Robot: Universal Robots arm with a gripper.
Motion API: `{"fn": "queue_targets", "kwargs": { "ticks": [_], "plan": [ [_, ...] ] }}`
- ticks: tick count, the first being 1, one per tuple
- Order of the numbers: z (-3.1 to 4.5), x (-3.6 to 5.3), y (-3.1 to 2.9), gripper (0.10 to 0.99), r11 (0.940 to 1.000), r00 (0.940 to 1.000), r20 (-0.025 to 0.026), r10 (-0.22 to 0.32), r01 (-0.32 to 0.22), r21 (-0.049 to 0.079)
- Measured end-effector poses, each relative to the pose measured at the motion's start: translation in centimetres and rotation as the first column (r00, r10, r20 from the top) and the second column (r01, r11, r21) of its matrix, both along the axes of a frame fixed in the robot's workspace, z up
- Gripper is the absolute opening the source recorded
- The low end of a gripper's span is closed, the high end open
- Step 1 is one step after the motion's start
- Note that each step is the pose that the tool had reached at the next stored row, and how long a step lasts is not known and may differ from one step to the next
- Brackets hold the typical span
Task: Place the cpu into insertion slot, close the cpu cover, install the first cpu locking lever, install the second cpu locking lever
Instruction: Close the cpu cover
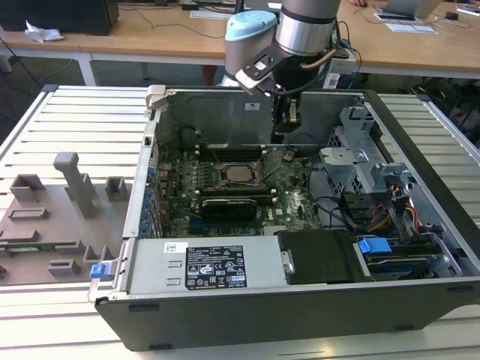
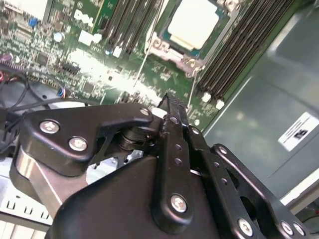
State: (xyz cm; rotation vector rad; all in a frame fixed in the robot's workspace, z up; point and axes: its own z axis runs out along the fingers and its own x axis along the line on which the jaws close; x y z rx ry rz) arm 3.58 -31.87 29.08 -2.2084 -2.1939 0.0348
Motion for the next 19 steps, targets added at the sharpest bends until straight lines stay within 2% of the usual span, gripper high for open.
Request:
{"fn": "queue_targets", "kwargs": {
  "ticks": [6, 10, 13, 15, 19],
  "plan": [
    [0.00, 1.53, 0.04, 0.106, 1.0000, 1.0000, -0.0028, 0.000, 0.000, 0.000],
    [0.00, 3.51, 0.35, 0.106, 1.0000, 1.0000, -0.0069, 0.000, 0.000, 0.000],
    [0.00, 4.35, 0.49, 0.106, 1.0000, 0.9999, -0.0105, 0.000, 0.000, 0.000],
    [0.00, 4.78, 0.53, 0.106, 1.0000, 0.9999, -0.0133, 0.000, 0.000, 0.000],
    [-0.22, 4.87, 0.53, 0.106, 1.0000, 0.9999, -0.0163, 0.000, 0.000, 0.000]
  ]
}}
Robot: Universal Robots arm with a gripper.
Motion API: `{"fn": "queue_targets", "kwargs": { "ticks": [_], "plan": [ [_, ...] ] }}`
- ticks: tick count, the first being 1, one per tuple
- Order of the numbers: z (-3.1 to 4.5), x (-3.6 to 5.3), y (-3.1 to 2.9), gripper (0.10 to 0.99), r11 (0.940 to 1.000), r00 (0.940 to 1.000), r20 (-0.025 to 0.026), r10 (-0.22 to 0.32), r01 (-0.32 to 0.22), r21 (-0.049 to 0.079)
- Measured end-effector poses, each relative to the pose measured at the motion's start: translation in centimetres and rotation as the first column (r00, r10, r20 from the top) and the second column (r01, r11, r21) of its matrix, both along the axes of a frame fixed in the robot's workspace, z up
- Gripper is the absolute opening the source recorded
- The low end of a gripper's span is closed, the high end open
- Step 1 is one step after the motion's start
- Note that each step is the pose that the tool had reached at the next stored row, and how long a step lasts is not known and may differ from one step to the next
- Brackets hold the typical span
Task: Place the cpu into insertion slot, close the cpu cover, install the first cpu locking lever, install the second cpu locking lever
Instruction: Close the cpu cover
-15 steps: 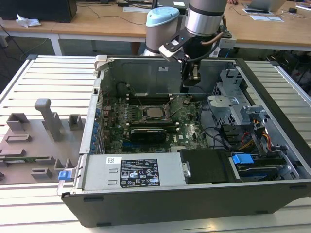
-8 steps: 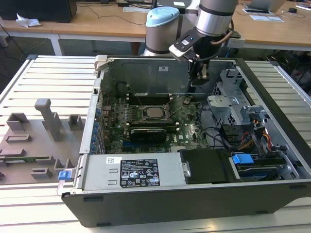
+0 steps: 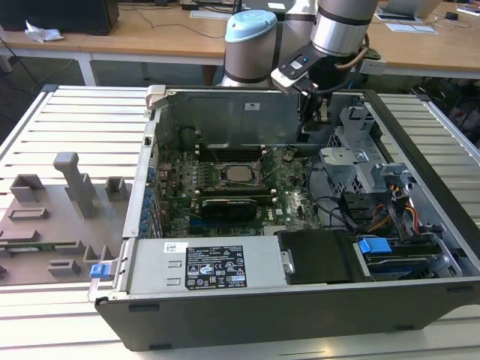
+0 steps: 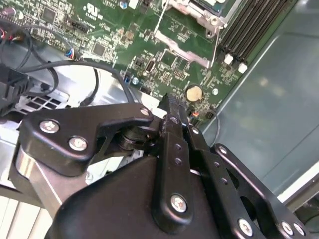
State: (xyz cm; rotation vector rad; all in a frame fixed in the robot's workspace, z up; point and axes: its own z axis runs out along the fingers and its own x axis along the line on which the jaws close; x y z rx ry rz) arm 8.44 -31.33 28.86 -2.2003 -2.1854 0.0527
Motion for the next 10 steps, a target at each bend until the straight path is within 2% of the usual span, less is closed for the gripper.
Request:
{"fn": "queue_targets", "kwargs": {
  "ticks": [5, 10],
  "plan": [
    [-1.15, 0.00, 0.01, 0.106, 1.0000, 1.0000, -0.0036, 0.000, 0.000, 0.000],
    [-2.12, -0.32, 0.00, 0.106, 1.0000, 1.0000, -0.0043, 0.000, 0.000, 0.000]
  ]
}}
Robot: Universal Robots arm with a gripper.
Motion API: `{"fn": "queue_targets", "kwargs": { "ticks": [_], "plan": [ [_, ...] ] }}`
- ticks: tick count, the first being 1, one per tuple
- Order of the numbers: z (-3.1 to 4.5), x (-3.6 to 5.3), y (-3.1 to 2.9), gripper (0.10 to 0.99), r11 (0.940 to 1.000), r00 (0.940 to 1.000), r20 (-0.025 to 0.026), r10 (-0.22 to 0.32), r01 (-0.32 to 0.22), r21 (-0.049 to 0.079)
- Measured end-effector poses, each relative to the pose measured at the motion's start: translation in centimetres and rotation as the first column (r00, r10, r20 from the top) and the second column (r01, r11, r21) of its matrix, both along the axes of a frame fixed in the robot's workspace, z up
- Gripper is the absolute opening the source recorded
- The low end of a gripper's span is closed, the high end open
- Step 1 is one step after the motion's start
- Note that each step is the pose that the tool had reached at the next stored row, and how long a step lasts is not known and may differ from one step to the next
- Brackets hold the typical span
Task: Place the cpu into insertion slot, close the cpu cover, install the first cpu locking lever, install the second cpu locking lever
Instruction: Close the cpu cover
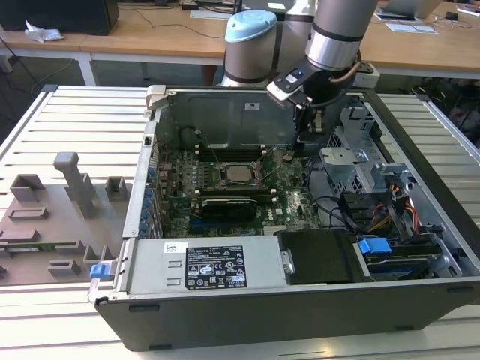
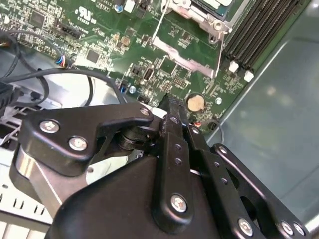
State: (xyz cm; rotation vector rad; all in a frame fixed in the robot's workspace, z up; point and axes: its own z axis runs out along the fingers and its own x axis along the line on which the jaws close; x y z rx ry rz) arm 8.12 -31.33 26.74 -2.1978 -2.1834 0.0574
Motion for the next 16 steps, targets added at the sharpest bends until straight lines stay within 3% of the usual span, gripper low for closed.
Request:
{"fn": "queue_targets", "kwargs": {
  "ticks": [7, 12, 16],
  "plan": [
    [-1.48, -1.19, 0.00, 0.106, 1.0000, 1.0000, 0.0000, 0.000, 0.000, 0.000],
    [-1.69, -3.02, 0.00, 0.106, 1.0000, 1.0000, -0.0001, 0.000, 0.000, 0.000],
    [-1.70, -3.65, 0.00, 0.106, 1.0000, 1.0000, 0.0000, 0.000, 0.000, 0.000]
  ]
}}
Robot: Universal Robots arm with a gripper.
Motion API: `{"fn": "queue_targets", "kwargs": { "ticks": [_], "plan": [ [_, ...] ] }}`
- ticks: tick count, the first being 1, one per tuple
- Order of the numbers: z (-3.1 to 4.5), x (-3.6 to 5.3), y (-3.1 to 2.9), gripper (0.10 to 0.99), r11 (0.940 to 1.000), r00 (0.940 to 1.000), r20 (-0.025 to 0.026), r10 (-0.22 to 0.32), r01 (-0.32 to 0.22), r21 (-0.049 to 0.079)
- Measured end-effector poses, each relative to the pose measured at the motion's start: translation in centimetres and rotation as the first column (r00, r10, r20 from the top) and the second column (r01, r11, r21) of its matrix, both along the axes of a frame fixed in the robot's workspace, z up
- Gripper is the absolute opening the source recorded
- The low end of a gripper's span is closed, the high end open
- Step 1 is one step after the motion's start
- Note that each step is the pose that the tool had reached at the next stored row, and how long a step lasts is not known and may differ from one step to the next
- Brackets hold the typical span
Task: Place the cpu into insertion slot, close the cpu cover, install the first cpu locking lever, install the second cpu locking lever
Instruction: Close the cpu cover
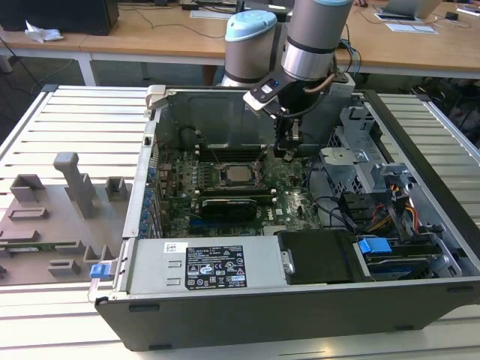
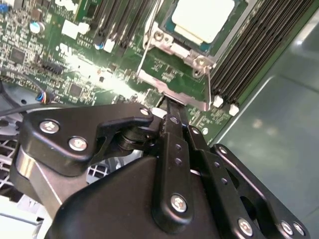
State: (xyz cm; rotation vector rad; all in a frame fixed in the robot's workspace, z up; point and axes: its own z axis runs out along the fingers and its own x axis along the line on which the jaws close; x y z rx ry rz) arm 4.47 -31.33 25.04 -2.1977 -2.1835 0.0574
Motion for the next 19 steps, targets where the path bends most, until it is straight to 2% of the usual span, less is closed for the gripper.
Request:
{"fn": "queue_targets", "kwargs": {
  "ticks": [17, 19],
  "plan": [
    [-0.01, -3.24, 0.00, 0.106, 1.0000, 1.0000, 0.0000, 0.000, 0.000, 0.000],
    [-0.04, -4.00, 0.00, 0.106, 1.0000, 1.0000, 0.0001, 0.000, 0.000, 0.000]
  ]
}}
